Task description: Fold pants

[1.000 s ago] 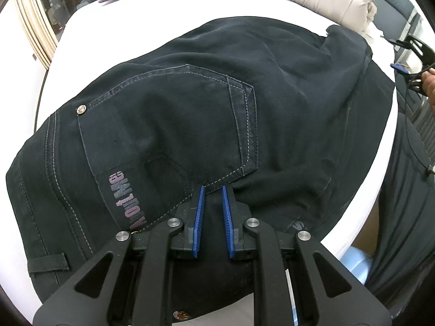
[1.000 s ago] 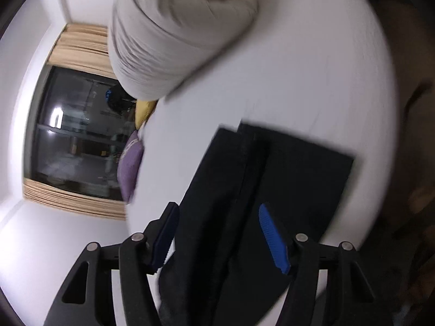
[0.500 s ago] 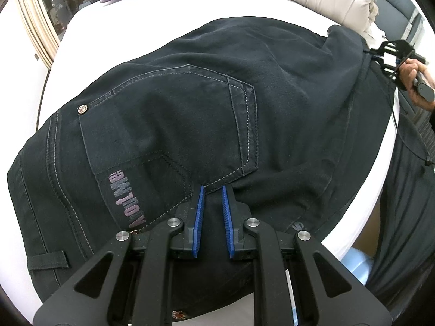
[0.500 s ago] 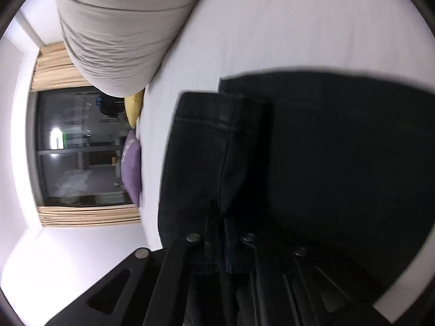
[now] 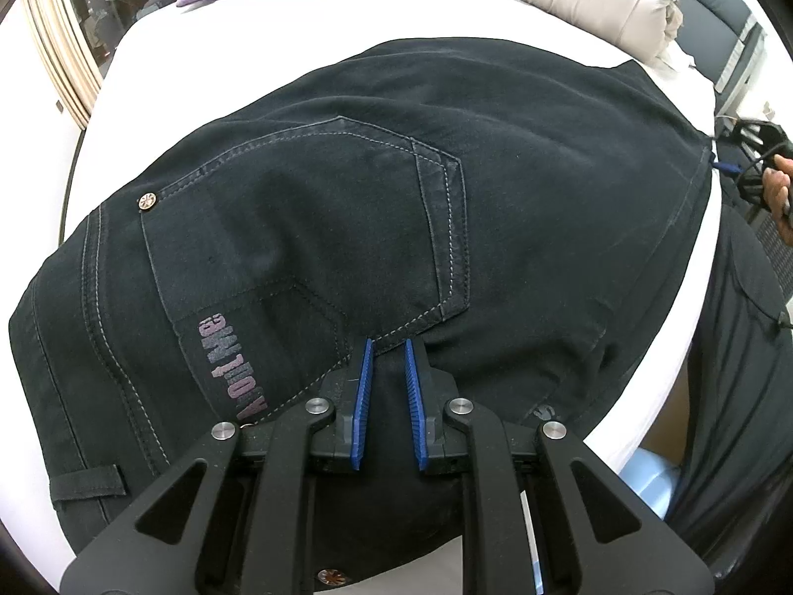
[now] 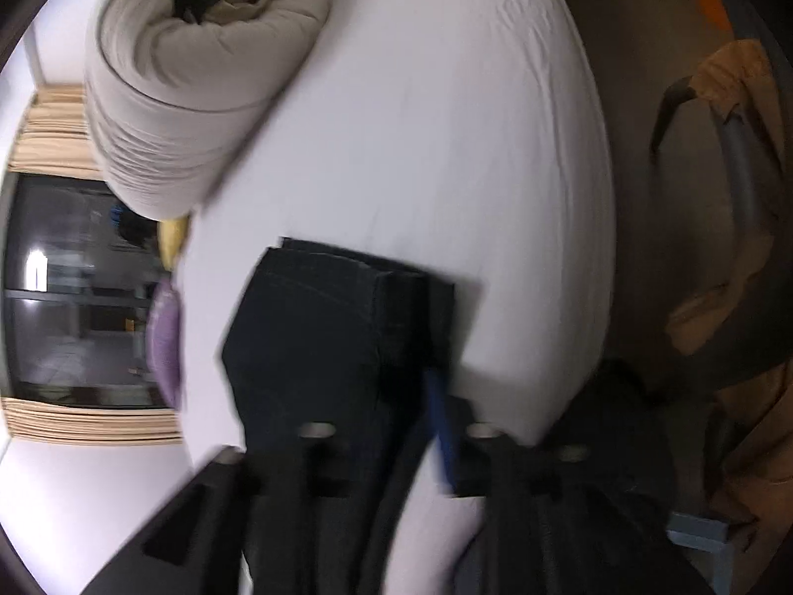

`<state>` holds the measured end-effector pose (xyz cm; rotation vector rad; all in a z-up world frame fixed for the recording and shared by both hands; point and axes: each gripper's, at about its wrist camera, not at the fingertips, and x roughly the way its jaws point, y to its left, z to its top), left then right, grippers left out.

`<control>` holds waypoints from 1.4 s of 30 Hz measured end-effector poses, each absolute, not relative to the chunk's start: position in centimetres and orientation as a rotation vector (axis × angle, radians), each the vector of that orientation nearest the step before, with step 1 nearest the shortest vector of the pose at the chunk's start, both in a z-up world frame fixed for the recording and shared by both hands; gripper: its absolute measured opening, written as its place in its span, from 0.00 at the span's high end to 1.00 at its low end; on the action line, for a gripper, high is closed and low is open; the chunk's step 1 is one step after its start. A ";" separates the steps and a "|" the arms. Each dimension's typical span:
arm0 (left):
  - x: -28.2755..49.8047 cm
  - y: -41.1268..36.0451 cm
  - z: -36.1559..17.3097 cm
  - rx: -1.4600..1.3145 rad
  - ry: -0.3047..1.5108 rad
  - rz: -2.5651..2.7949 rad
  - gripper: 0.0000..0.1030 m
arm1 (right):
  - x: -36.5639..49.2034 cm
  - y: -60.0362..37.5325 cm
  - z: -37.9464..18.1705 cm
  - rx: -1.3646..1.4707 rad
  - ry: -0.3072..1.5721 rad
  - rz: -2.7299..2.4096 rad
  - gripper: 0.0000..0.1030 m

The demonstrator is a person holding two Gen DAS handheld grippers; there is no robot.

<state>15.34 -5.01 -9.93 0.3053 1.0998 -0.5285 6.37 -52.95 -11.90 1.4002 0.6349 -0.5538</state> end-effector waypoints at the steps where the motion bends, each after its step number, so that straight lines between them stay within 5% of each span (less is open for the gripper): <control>1: 15.3 -5.1 -9.9 0.309 1.099 -0.528 0.87 | 6.4 -53.0 -11.5 1.379 0.621 -0.578 0.41; 6: 15.2 -5.4 -9.9 0.309 1.096 -0.519 0.87 | 7.9 -54.0 -11.6 1.405 0.577 -0.573 0.43; 11: 15.0 -5.5 -9.9 0.313 1.095 -0.518 0.87 | 6.8 -53.5 -12.7 1.371 0.629 -0.503 0.78; 15: 14.9 -5.6 -9.9 0.313 1.095 -0.518 0.87 | 6.9 -53.2 -12.8 1.340 0.645 -0.491 0.91; 19: 14.9 -5.6 -9.9 0.313 1.094 -0.520 0.87 | 6.2 -53.0 -12.2 1.312 0.692 -0.531 0.89; 23: 14.9 -5.5 -9.9 0.307 1.093 -0.520 0.87 | 4.6 -53.0 -11.3 1.359 0.679 -0.587 0.73; 37: 14.8 -5.2 -10.0 0.302 1.089 -0.521 0.87 | 6.5 -49.5 -11.4 1.427 0.750 -0.445 0.73; 42: 14.8 -5.1 -10.0 0.301 1.088 -0.519 0.87 | 6.5 -49.5 -11.5 1.429 0.755 -0.456 0.61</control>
